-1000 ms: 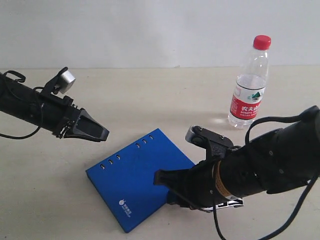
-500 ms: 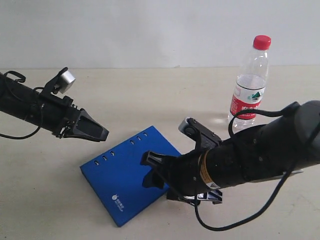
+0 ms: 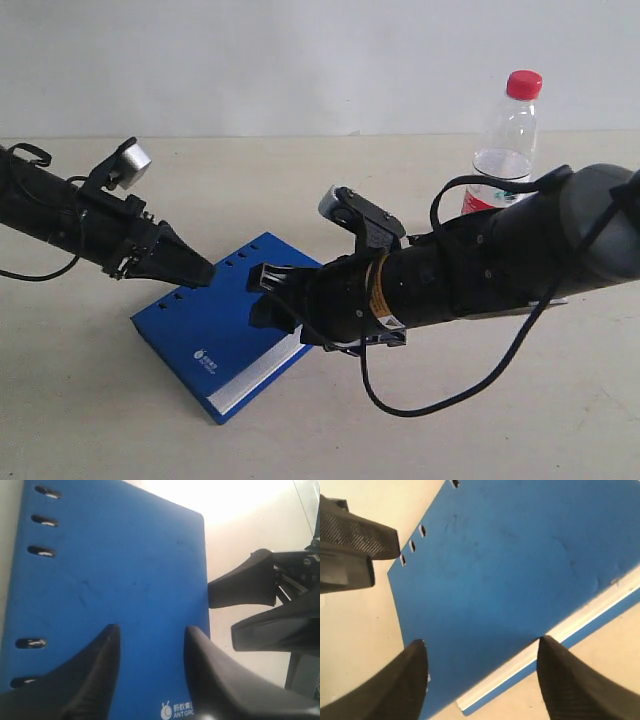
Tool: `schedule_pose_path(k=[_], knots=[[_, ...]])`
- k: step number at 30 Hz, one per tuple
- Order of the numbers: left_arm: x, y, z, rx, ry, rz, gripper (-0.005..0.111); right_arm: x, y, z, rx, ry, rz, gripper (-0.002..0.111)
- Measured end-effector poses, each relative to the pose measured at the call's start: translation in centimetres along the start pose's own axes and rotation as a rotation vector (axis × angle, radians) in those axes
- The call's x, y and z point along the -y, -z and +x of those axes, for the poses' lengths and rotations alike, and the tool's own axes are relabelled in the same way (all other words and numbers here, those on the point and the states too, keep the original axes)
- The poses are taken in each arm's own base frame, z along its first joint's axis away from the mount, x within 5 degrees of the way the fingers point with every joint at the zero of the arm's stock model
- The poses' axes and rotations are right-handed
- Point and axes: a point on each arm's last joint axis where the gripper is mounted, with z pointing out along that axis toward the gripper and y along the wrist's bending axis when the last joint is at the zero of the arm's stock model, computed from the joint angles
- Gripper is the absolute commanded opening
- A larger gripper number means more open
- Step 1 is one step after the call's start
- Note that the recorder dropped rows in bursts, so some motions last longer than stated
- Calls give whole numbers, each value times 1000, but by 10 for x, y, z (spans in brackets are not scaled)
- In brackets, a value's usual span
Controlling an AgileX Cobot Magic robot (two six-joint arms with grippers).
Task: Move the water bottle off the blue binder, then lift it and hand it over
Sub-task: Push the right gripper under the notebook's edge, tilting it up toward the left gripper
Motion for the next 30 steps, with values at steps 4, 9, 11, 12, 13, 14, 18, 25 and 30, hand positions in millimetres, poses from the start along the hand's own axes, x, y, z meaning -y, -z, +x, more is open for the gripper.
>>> schedule_pose_path(k=[4,9,11,12,13,14,18,25,30], knots=[[0,0,0,-5,-2,3,39,-1,0,0,-2,37,-6,56],[3,0,2,-26,4,31,39,-3,0,-1,8,83,-32,45],[4,1,4,-41,1,40,39,-5,0,-1,19,98,-54,38],[4,1,4,-41,3,42,39,-6,0,-2,26,99,-64,34],[4,1,4,-43,2,41,39,-6,0,-3,35,107,-69,31],[4,1,4,-43,2,41,39,-7,0,-4,45,104,-73,29],[4,1,4,-45,1,41,39,-8,1,-8,93,112,-79,26],[7,1,5,-52,3,73,39,-11,2,-14,162,98,-119,26],[9,1,4,-44,8,89,39,-12,2,-17,194,75,-129,26]])
